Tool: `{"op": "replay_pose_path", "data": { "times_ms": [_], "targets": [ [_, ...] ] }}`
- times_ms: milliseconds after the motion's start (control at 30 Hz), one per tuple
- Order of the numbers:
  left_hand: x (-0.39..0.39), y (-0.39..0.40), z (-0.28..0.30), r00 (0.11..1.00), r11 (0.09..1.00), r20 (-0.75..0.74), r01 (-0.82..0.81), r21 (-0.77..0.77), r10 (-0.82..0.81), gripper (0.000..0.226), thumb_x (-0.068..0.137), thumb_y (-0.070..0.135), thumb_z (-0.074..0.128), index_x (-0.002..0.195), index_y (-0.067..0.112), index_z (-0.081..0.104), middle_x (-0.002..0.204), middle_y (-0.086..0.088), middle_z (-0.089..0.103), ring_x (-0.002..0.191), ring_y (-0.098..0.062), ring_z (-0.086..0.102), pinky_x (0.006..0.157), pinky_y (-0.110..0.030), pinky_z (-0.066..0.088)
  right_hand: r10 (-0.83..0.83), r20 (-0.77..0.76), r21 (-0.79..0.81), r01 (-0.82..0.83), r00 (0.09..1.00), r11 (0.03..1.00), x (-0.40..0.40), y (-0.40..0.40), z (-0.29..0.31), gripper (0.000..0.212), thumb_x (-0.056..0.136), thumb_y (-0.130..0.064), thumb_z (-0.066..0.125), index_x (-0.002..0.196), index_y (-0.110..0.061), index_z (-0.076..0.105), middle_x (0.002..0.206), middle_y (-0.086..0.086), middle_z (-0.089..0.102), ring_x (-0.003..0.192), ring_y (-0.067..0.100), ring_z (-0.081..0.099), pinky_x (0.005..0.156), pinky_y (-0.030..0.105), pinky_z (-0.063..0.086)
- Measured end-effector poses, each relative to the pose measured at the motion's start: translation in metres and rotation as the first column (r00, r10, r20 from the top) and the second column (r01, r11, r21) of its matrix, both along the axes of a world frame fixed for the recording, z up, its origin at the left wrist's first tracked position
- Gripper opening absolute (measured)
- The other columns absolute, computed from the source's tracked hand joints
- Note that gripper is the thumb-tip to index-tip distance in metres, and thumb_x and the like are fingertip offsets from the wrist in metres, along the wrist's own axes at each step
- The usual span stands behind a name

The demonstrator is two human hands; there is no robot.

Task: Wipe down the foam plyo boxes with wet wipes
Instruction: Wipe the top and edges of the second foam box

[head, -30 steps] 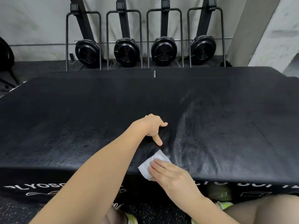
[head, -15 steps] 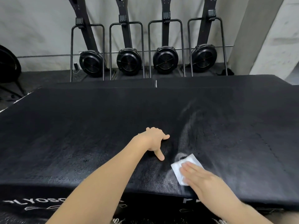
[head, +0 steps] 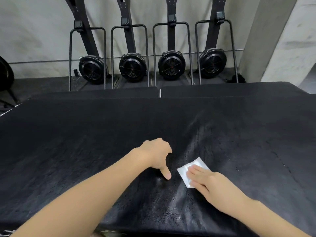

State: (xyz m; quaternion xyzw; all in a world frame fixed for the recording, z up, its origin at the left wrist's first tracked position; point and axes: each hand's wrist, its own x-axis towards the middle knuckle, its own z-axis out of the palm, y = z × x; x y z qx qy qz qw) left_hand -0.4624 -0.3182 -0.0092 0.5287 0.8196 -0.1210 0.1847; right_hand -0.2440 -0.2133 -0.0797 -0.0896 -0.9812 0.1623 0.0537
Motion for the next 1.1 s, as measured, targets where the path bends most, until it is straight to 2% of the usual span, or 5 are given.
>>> {"op": "replay_pose_path", "data": {
  "times_ms": [267,567,833,1000,1100],
  "targets": [
    [-0.033,0.054,-0.009,0.996,0.998,-0.078,-0.04,-0.039,0.037,0.131,0.057,0.067,0.087,0.16,0.029,0.016,0.158,-0.011,0.027,0.147,-0.045,0.016,0.115,-0.065,0.023,-0.053,0.099,-0.068,0.06,0.994,0.996,-0.066,0.058,-0.003,0.045,0.108,-0.033,0.034,0.151,-0.02,0.042,0.161,-0.006,0.031,0.15,0.012,0.022,0.114,0.014,0.006],
    [-0.043,0.075,-0.023,0.995,0.986,-0.003,-0.099,-0.132,0.099,0.157,0.053,0.058,0.094,0.158,0.03,-0.02,0.165,-0.017,-0.02,0.147,-0.053,-0.021,0.115,-0.075,0.003,-0.167,0.108,-0.006,0.169,0.98,0.986,-0.149,0.104,0.006,0.042,0.107,-0.026,0.036,0.143,-0.008,0.049,0.153,0.009,0.042,0.141,0.026,0.036,0.114,0.034,0.029],
    [-0.076,0.101,-0.011,0.998,0.993,-0.058,-0.021,-0.113,0.014,0.143,0.048,0.067,0.091,0.159,0.024,0.012,0.154,-0.012,0.029,0.145,-0.046,0.019,0.111,-0.062,0.035,-0.116,-0.116,0.265,0.143,0.987,0.954,-0.111,0.081,-0.015,0.018,0.078,-0.012,0.076,0.082,-0.018,0.059,0.08,-0.008,0.053,0.051,0.011,0.038,0.039,0.023,0.036],
    [-0.077,0.104,-0.02,0.999,0.992,-0.034,-0.036,-0.124,0.032,0.148,0.053,0.061,0.091,0.162,0.023,-0.002,0.162,-0.015,0.015,0.148,-0.048,0.01,0.114,-0.057,0.034,-0.128,0.058,0.056,0.125,0.99,0.991,-0.139,0.107,-0.002,0.075,0.088,-0.051,0.011,0.129,-0.012,0.059,0.132,0.007,0.057,0.12,0.028,0.054,0.098,0.04,0.047],
    [-0.078,0.101,-0.021,0.999,0.994,-0.004,-0.039,-0.1,0.039,0.148,0.057,0.06,0.091,0.161,0.024,-0.008,0.166,-0.014,0.005,0.151,-0.048,0.0,0.12,-0.058,0.021,-0.172,0.067,0.085,0.166,0.983,0.982,-0.168,0.131,-0.002,0.057,0.101,-0.043,0.021,0.134,-0.011,0.055,0.14,0.008,0.052,0.128,0.029,0.048,0.104,0.04,0.042]
  ]
}}
